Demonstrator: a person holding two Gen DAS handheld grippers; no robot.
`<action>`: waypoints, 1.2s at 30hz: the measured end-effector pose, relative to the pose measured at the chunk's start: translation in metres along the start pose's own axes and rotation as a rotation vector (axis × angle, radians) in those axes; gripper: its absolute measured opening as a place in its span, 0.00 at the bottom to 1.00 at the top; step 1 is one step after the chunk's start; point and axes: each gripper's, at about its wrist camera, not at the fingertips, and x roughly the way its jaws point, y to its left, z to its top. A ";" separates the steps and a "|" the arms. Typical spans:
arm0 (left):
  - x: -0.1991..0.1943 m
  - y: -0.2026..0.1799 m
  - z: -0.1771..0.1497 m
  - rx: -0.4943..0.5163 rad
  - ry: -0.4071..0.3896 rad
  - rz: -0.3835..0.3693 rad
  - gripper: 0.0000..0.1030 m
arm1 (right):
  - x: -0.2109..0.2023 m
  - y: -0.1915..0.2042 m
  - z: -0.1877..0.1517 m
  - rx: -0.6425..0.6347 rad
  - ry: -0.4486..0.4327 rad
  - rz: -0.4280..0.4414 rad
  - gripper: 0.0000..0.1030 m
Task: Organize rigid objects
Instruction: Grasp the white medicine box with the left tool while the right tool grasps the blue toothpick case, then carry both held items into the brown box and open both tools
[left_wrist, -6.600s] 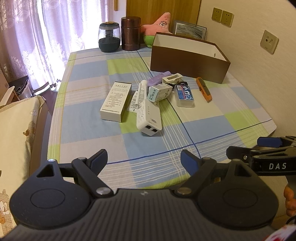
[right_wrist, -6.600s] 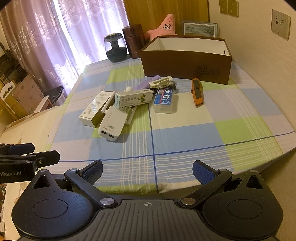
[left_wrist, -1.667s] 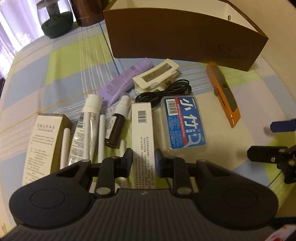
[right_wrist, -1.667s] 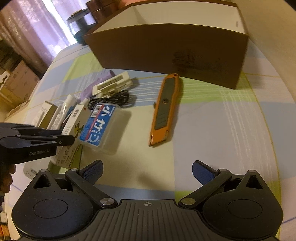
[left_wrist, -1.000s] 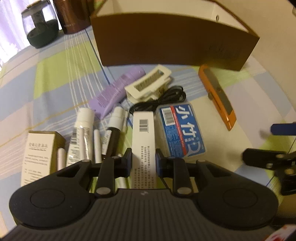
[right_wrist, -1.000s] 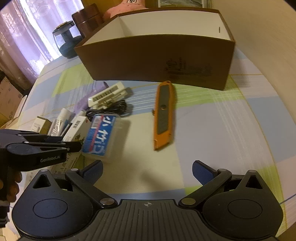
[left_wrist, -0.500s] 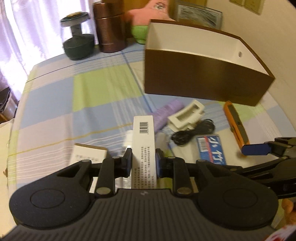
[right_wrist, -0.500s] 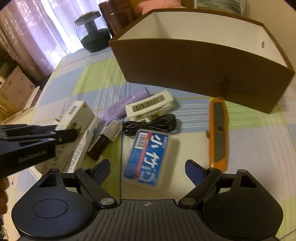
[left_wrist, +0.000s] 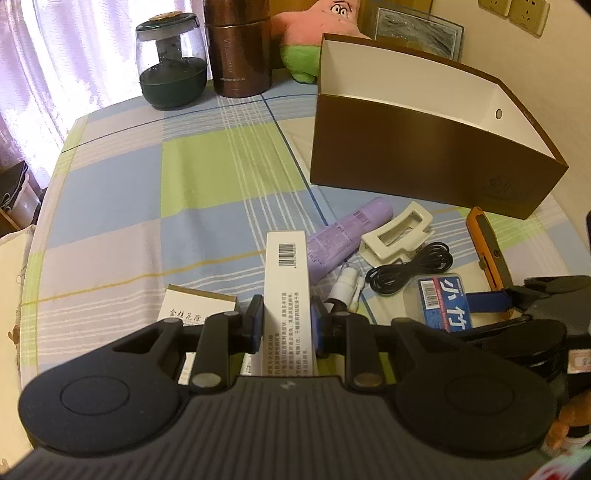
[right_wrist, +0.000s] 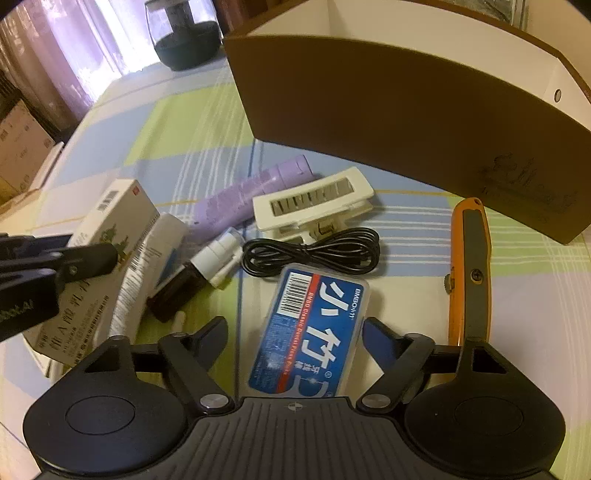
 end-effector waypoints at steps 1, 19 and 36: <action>0.001 0.000 0.001 0.002 0.003 0.000 0.21 | 0.002 -0.001 0.000 -0.001 0.004 -0.002 0.66; 0.000 -0.015 0.005 0.038 -0.005 0.001 0.21 | -0.018 -0.011 -0.001 -0.013 -0.006 0.013 0.53; -0.015 -0.034 0.006 0.074 -0.041 -0.007 0.21 | -0.048 -0.017 -0.004 0.002 -0.063 0.007 0.53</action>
